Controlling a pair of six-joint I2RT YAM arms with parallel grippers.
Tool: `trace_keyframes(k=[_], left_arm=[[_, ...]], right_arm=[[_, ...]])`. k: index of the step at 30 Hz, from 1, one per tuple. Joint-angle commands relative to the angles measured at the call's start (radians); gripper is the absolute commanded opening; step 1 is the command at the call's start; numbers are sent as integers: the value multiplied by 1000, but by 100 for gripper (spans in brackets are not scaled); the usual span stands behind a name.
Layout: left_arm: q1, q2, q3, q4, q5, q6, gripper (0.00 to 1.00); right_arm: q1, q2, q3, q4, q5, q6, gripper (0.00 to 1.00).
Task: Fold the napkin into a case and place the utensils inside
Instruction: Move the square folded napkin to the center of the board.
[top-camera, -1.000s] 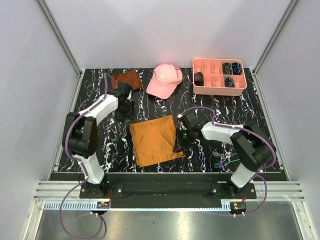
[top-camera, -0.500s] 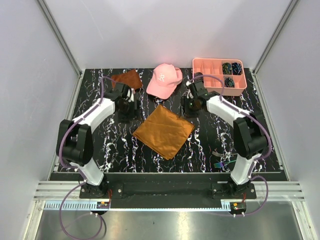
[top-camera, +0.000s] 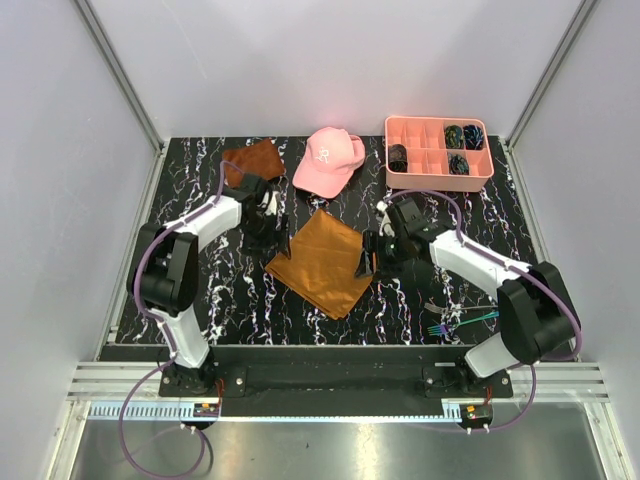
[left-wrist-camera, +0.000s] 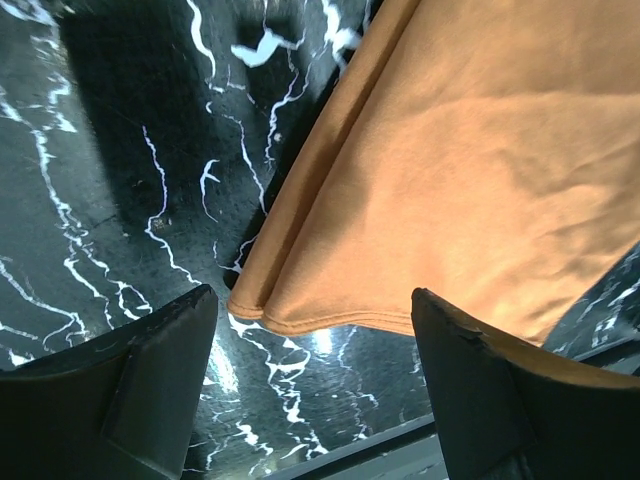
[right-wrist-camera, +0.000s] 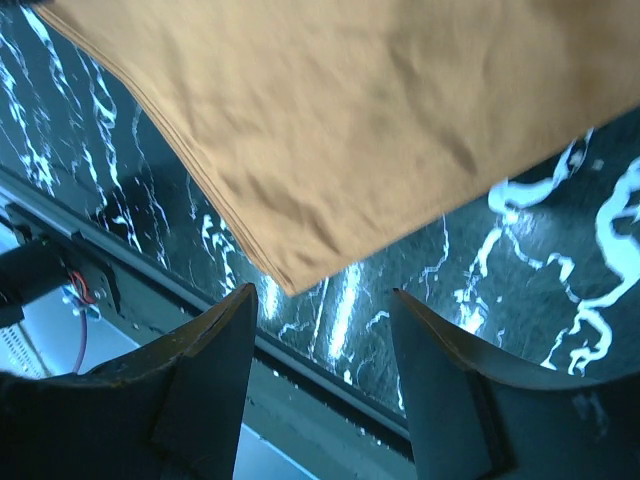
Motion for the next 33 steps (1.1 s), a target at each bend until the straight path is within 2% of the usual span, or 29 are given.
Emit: trace_keyframes(k=[1,6,13,17,20,21,23,26,28,33], left_arm=[[21,37,-14,-23,43,65,80],[83,25,-59,9,77,75,77],[103,60,-79,55,199,62,66],[114,71,-71,57,190,64,52],[118,68,-83,58,186,64,46],[120,66,-88,57,177,62,39],[120,58,-105,61,163,50,32],[118,19,-160,89,166,7,11],[120,-29,-201,127,161,-37,3],[103,-149,-440,323,238,-220,0]], right_arm=[[10,-63,-42,54,-44,34,64],[40,-45,-89,125,-90,78,62],[49,-13,-115,189,-82,129,59],[50,-19,-112,189,-69,123,59],[50,-14,-109,189,-35,124,59],[49,1,-106,188,-20,128,59],[32,24,-83,168,23,131,59],[-9,70,-47,137,63,118,57],[-25,84,-31,123,74,92,57],[-83,108,29,76,112,36,56]])
